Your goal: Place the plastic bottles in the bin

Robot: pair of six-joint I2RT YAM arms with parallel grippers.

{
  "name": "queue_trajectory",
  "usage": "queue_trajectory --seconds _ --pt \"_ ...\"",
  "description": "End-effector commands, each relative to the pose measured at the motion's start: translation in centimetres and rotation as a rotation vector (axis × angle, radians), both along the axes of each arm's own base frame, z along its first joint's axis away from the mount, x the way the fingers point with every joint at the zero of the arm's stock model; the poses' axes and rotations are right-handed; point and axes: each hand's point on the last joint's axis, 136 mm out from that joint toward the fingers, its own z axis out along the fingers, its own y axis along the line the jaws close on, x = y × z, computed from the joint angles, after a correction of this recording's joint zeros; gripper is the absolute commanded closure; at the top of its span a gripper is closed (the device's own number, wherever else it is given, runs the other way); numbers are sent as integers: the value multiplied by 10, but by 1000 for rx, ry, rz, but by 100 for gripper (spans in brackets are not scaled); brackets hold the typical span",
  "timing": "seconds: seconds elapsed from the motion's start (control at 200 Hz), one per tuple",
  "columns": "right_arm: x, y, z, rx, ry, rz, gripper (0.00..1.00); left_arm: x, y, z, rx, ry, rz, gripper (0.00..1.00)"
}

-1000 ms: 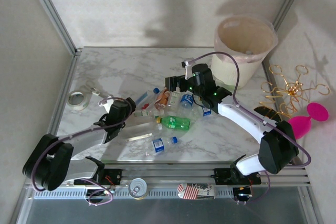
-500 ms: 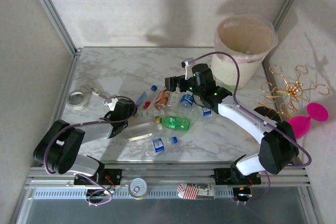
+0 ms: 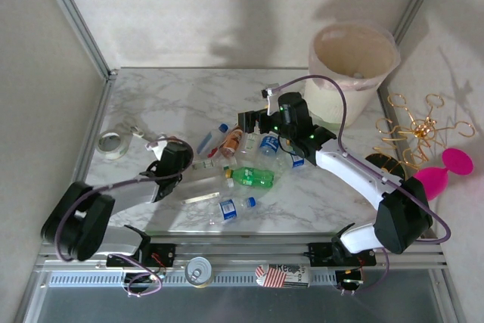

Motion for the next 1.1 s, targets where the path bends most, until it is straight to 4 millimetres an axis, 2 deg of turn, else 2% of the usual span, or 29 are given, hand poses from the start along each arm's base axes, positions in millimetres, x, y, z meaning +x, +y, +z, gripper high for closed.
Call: queue_trajectory --seconds 0.0,0.155,0.26,0.381,0.456,0.571,0.696,0.826,0.851,1.097 --pt "-8 6 10 34 -18 42 1 2 5 42 28 -137 -24 46" --pt "-13 17 19 95 -14 98 1 -5 -13 107 -3 -350 -181 49" --pt "-20 29 29 167 0 156 1 -15 -26 144 -9 -465 -284 48" --pt "-32 44 41 261 21 258 1 -29 -44 175 -22 -572 -405 48" --pt "-40 53 48 316 36 325 1 -37 -56 189 -35 -616 -469 48" --pt "-49 64 56 379 55 398 1 -47 -74 198 -43 -649 -547 48" --pt "-53 75 57 398 69 423 2 -50 -93 196 -42 -639 -602 48" --pt "-52 85 52 396 91 441 2 -51 -112 195 -54 -638 -647 48" --pt "-62 94 50 396 103 471 2 -51 -115 195 -55 -638 -657 48" --pt "-72 114 40 411 164 531 7 -49 -146 191 -28 -619 -727 48"
